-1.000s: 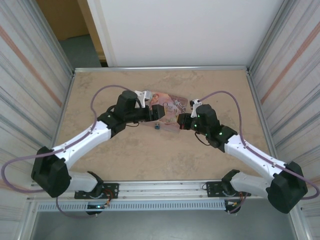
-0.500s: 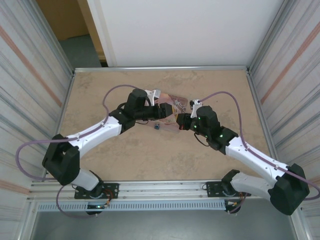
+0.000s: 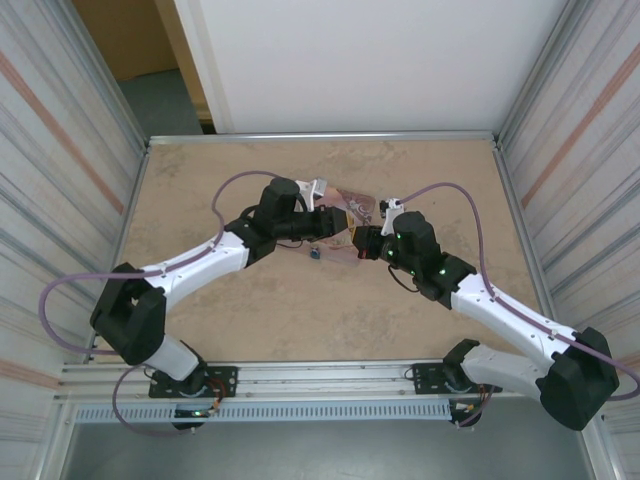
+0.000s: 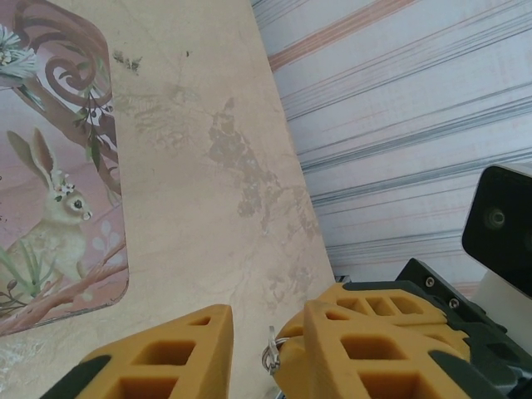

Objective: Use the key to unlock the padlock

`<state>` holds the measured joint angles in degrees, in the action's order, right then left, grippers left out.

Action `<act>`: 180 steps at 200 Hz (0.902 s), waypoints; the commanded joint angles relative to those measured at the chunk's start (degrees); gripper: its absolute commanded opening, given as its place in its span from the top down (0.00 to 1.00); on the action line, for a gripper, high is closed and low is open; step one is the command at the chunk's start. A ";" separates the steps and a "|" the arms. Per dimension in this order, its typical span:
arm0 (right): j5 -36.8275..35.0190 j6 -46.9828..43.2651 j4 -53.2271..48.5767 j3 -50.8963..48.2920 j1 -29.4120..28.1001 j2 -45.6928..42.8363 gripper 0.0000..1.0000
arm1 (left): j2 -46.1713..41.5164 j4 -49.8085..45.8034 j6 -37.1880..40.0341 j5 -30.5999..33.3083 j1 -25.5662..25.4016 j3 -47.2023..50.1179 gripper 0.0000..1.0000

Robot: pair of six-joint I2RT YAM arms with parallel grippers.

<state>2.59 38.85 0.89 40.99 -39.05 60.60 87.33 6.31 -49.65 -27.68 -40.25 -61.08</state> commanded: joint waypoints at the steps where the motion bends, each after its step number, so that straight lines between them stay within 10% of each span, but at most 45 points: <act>1: -0.78 1.10 0.79 -0.65 -0.42 -0.57 1.00 | 0.21 1.64 -0.19 -1.08 -0.44 -1.75 0.76; 107: 1.14 -1.47 -3.46 0.32 1.55 -2.59 0.93 | -3.12 -1.29 3.01 0.94 0.40 -0.56 1.00; 180: 32.43 -3.88 -2.43 1.63 17.99 -4.86 0.61 | -13.50 -4.46 10.79 -10.42 9.01 4.04 1.00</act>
<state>20.27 36.45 -1.98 41.01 -24.40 56.53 78.94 4.54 -44.58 -31.46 -33.91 -58.17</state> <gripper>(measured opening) 0.360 0.045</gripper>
